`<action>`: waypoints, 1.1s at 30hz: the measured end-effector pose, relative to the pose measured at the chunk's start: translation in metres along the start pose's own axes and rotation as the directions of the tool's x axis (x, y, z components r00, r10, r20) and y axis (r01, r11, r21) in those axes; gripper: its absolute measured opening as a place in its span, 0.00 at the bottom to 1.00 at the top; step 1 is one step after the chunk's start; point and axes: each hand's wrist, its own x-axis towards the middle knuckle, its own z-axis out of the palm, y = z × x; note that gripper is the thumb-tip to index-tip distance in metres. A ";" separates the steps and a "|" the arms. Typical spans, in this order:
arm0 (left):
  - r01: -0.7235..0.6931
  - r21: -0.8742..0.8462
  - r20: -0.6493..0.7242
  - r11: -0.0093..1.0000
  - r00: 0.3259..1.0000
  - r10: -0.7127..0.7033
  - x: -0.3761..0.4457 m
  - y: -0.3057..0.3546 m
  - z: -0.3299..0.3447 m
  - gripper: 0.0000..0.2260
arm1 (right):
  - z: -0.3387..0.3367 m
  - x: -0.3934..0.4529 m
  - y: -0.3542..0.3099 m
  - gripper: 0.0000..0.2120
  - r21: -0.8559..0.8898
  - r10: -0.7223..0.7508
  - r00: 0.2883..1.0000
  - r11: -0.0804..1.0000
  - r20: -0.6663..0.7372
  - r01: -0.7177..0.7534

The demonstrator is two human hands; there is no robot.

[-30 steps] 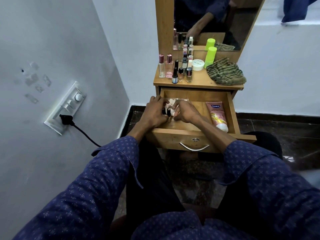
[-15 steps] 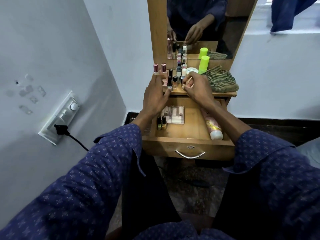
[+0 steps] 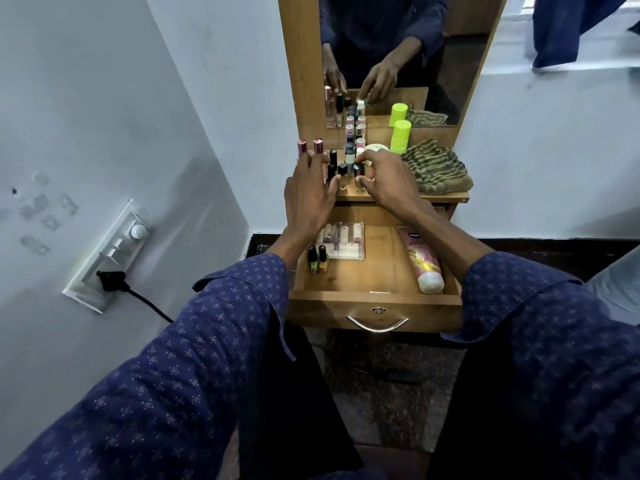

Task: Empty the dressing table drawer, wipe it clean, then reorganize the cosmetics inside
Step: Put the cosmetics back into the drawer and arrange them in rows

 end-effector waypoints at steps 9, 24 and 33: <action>-0.311 0.255 0.076 0.916 0.950 0.301 0.033 0.022 -0.006 0.12 | -0.002 0.002 0.007 0.11 0.090 0.049 0.998 0.995 -0.037 -0.045; -0.180 0.374 0.262 0.910 0.962 0.083 0.068 0.049 0.023 0.03 | -0.022 0.002 0.041 0.12 0.189 0.052 0.993 0.981 -0.102 -0.032; -0.174 0.393 0.160 0.903 0.980 0.119 0.067 0.046 0.026 0.06 | -0.016 -0.003 0.045 0.11 0.203 0.048 0.995 0.979 -0.090 -0.029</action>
